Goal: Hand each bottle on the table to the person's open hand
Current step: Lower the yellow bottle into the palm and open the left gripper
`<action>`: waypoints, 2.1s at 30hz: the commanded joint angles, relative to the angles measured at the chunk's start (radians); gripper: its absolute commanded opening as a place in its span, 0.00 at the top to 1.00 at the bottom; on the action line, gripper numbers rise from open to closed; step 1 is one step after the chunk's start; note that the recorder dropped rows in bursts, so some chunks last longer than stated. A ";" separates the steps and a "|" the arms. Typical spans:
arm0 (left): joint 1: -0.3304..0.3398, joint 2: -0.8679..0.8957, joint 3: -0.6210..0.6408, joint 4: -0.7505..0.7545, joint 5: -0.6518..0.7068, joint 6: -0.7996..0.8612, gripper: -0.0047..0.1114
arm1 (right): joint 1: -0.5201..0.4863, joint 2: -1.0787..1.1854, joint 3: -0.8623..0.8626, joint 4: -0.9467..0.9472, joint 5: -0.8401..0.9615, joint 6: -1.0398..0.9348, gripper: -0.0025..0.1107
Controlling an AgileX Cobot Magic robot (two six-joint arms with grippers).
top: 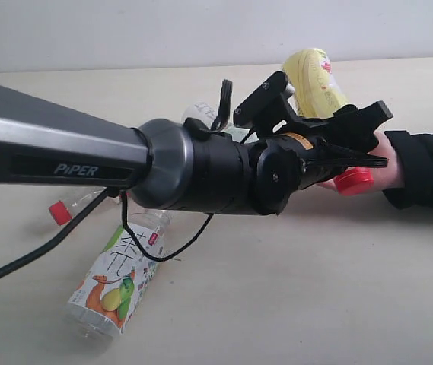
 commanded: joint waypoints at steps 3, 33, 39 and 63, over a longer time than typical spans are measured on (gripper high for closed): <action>0.006 0.013 -0.007 0.000 0.016 -0.018 0.75 | 0.001 0.003 -0.005 -0.001 -0.010 -0.001 0.98; 0.015 0.094 -0.098 0.002 0.167 -0.025 0.68 | 0.001 0.003 -0.005 -0.001 -0.009 -0.002 0.98; 0.015 0.094 -0.098 0.002 0.196 -0.025 0.63 | 0.001 0.003 -0.005 -0.001 -0.009 -0.002 0.98; 0.069 0.029 -0.098 0.036 0.396 0.057 0.30 | 0.001 0.003 -0.005 -0.001 -0.009 -0.002 0.98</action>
